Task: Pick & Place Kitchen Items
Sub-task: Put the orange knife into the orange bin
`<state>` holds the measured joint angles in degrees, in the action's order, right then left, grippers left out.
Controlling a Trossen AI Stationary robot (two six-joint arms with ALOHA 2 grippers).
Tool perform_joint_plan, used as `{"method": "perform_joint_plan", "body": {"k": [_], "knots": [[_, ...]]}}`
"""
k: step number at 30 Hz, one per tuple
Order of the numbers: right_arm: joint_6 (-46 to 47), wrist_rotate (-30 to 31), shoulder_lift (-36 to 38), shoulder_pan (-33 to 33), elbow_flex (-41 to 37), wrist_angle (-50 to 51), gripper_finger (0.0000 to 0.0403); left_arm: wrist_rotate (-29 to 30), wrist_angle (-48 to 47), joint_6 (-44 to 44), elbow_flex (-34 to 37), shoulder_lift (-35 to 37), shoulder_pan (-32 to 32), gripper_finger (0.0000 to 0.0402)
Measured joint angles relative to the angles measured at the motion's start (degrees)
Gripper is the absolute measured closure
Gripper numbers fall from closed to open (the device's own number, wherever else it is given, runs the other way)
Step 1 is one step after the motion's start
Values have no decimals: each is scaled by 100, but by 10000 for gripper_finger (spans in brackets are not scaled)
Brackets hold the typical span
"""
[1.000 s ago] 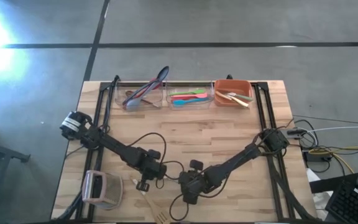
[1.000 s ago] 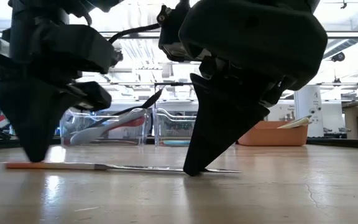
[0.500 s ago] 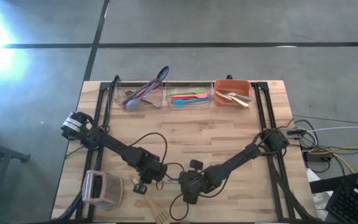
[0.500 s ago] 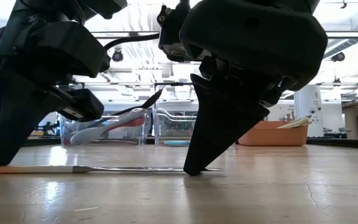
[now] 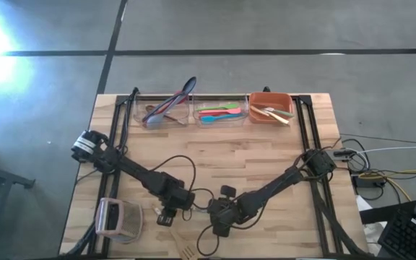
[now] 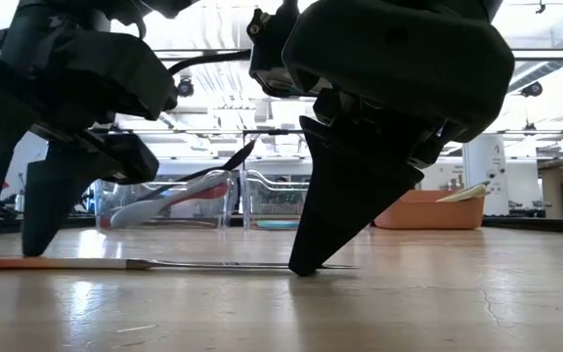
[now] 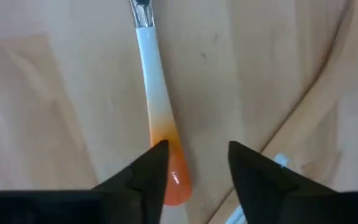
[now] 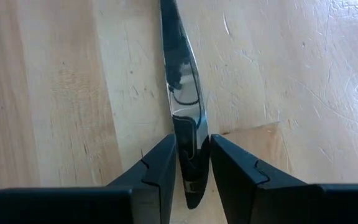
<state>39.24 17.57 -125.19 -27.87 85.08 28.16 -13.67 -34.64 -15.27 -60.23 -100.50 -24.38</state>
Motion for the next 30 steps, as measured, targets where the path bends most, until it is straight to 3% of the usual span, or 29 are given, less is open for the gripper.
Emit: {"method": "perform_joint_plan", "body": {"k": [7,25,30], "knots": [[-2,-8,0,-1,0,0,309,881,-664,-180,-15,21,-36,184],[-4,-19,0,-1,0,4,309,1556,-1324,-129,-430,-5,-99,181],[-12,-19,0,-1,0,7,309,2141,-1600,9,-426,6,-109,182]]}}
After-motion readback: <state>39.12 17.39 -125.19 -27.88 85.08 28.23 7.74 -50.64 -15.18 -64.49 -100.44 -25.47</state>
